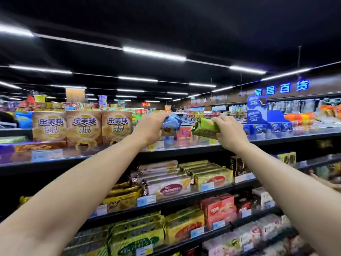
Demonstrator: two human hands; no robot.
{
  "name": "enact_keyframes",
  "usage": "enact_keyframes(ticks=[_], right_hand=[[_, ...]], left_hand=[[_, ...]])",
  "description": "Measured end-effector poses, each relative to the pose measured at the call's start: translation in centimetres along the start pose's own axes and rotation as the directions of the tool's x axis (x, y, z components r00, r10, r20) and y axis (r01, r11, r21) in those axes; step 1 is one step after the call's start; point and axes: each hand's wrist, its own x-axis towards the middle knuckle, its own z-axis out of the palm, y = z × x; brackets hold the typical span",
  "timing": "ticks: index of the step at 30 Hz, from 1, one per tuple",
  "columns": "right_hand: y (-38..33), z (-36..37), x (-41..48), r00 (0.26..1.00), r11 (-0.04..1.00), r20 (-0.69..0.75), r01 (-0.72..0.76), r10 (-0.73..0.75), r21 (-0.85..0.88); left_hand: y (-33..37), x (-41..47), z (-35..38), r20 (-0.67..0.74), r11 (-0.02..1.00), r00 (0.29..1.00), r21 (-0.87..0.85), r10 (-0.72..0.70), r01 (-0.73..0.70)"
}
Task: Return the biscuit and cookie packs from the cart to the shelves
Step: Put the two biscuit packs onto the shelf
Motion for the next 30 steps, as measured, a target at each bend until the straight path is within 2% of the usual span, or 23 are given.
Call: enact_keyframes(ticks=[6,13,16,19,23,26,30], right_hand=[[4.2,2.5,4.8,0.994,0.995,-0.021,0.104,-0.103,0.013],[7.5,5.3,7.7,0.979,0.979,-0.018,0.202,-0.201,0.038],[8.7,6.2,9.0,0.98,0.979,0.019,0.197,-0.198,0.046],[9.9,6.6,10.4,0.978,0.981,0.09,0.185,-0.189,0.051],[11.2,7.1,11.9,0.974,0.985,0.149,0.165,-0.17,0.045],[11.8,7.3,12.9,0.96,0.988,0.236,0.154,-0.152,0.012],[12.7,8.3,13.9,0.949,0.991,0.297,0.125,-0.108,-0.037]], left_hand=[[-0.3,4.0,1.8,0.176,0.978,0.971,0.161,-0.164,0.136],[-1.8,5.4,4.3,0.398,0.949,0.864,0.192,-0.308,0.25],[-2.4,5.6,5.1,0.486,0.94,0.808,0.245,-0.332,0.239],[-2.7,6.2,5.6,0.504,0.931,0.785,0.254,-0.36,0.263],[-1.7,7.6,6.1,0.442,0.936,0.827,0.22,-0.347,0.275],[-0.2,8.7,7.1,0.331,0.954,0.904,0.216,-0.27,0.206],[2.0,9.6,9.4,0.291,0.975,0.945,0.204,-0.15,0.092]])
